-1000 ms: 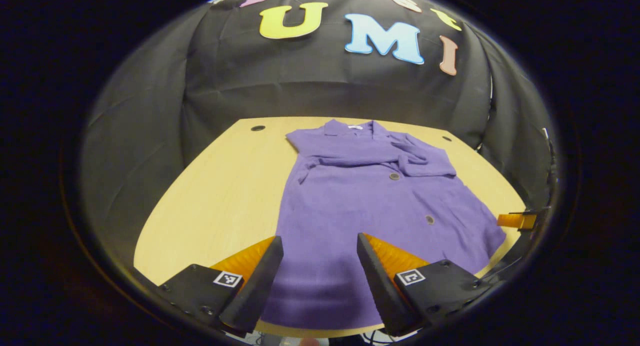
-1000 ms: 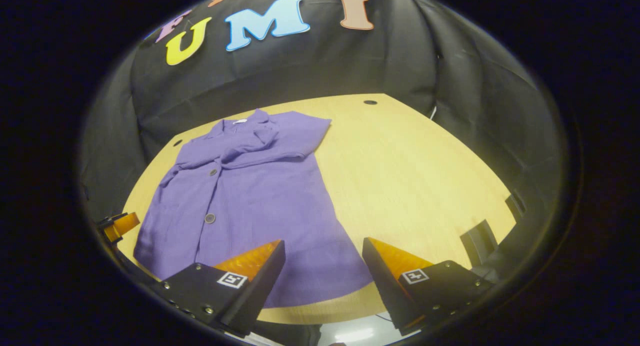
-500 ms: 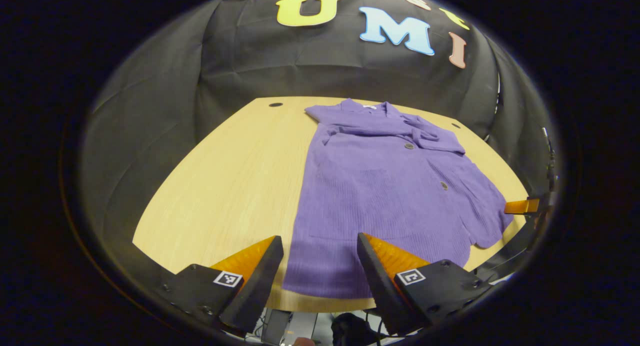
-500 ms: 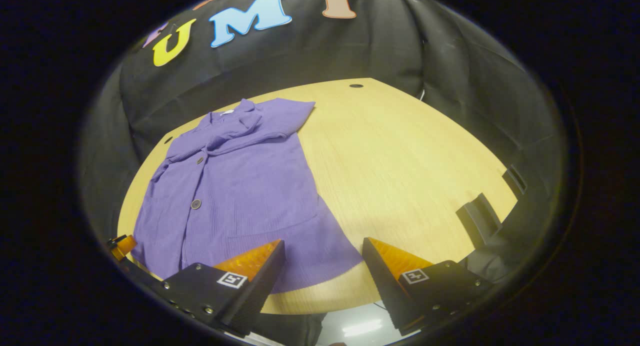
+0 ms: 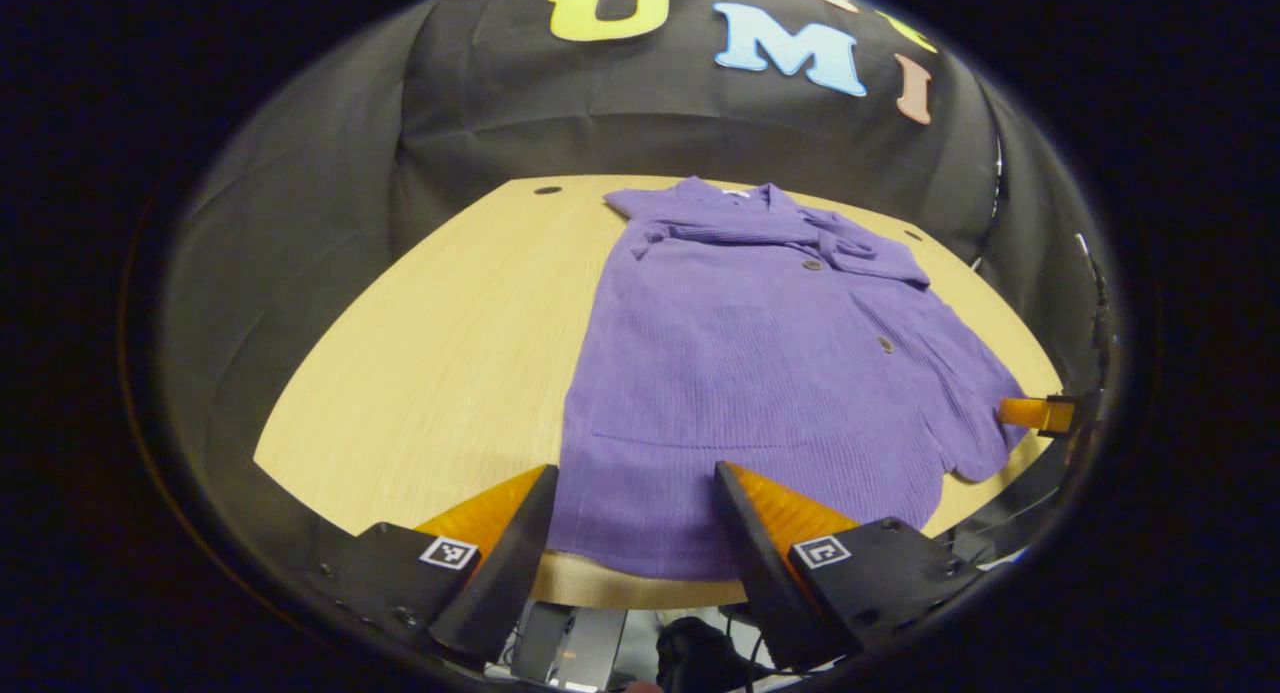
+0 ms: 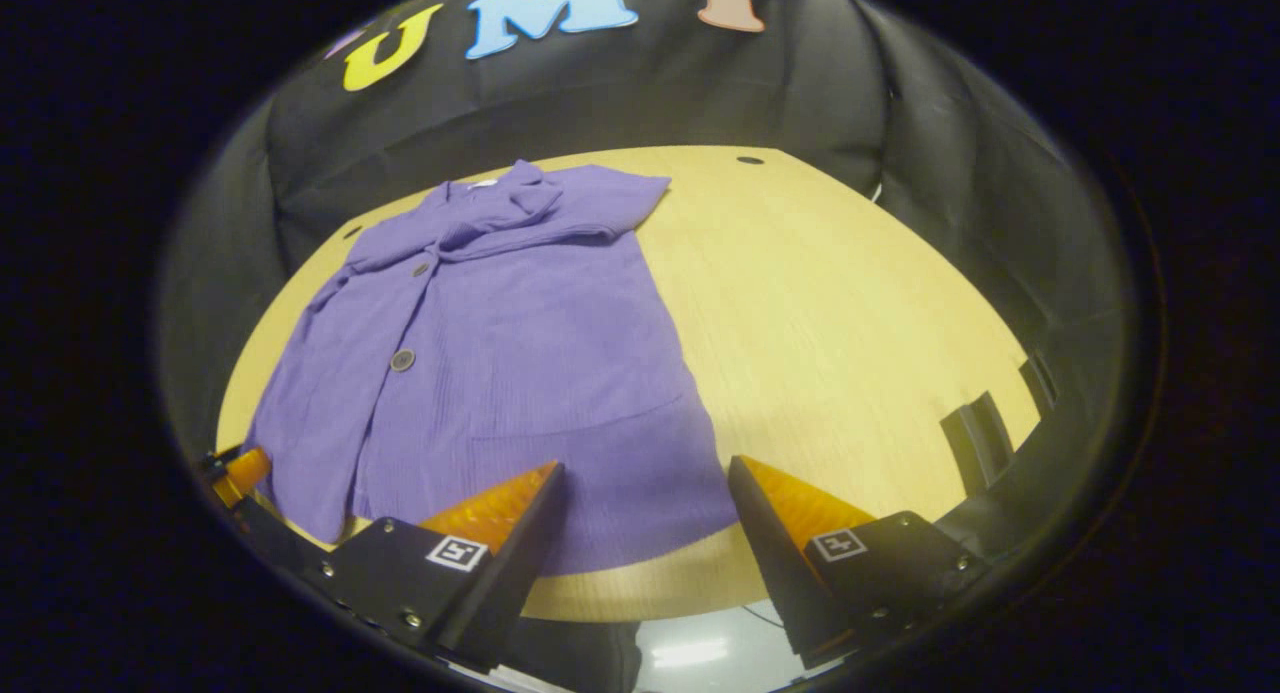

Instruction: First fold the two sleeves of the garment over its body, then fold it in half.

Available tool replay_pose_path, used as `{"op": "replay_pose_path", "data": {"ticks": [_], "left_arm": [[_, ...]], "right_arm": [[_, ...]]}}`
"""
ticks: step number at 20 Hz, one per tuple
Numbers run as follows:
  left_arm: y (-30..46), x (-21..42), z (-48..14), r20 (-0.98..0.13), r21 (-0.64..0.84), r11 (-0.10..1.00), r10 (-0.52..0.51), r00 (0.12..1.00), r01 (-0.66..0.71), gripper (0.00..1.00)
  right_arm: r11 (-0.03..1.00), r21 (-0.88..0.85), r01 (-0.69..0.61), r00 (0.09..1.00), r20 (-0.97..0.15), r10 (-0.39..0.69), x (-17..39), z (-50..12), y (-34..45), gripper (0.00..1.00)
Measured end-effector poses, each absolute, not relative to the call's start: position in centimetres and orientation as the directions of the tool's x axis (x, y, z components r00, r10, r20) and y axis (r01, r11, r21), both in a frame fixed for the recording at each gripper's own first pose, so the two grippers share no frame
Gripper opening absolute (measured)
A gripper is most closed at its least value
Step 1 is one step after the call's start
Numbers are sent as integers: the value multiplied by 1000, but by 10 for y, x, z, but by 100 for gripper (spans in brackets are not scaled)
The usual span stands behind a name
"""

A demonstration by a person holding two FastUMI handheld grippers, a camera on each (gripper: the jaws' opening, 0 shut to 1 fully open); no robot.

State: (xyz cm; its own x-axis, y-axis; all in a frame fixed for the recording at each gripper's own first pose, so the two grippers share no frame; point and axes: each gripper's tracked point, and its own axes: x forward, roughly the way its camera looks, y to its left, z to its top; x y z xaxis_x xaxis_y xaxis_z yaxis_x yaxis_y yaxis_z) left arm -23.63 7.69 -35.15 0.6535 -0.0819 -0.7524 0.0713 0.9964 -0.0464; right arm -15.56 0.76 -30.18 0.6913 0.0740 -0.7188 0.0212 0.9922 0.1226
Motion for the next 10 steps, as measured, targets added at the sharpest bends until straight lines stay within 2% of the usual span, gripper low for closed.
{"op": "replay_pose_path", "data": {"ticks": [1, 2, 3, 4, 6, 7, 8, 9, 10], "left_arm": [[76, -237, -353, -754, -32, 996, -77, 653, 80, 100], [74, -237, -354, -755, -21, 995, -77, 651, 94, 95], [71, -235, -353, -750, -28, 995, -85, 656, 97, 95], [67, -234, -352, -748, -40, 995, -94, 657, 96, 85], [60, -234, -353, -747, -40, 992, -108, 656, 117, 65], [59, -231, -353, -745, -55, 993, -113, 658, 109, 55], [59, -228, -353, -745, -63, 993, -114, 657, 100, 35], [59, -226, -353, -747, -80, 993, -121, 653, 92, 27], [60, -225, -351, -747, -94, 993, -120, 653, 75, 17]], "right_arm": [[992, 126, 19, 689, -721, 79, -154, -303, 12, 100], [992, 128, 20, 687, -723, 79, -153, -304, 13, 100], [991, 132, 16, 686, -723, 85, -153, -302, 15, 93], [989, 144, 24, 686, -723, 88, -152, -303, 16, 89], [989, 146, 23, 683, -724, 91, -151, -301, 17, 59], [985, 166, 51, 689, -720, 85, -150, -299, 18, 59], [978, 192, 79, 692, -717, 85, -148, -301, 19, 40], [975, 205, 85, 690, -718, 91, -148, -301, 19, 22], [972, 211, 106, 699, -711, 78, -150, -297, 16, 22]]}}
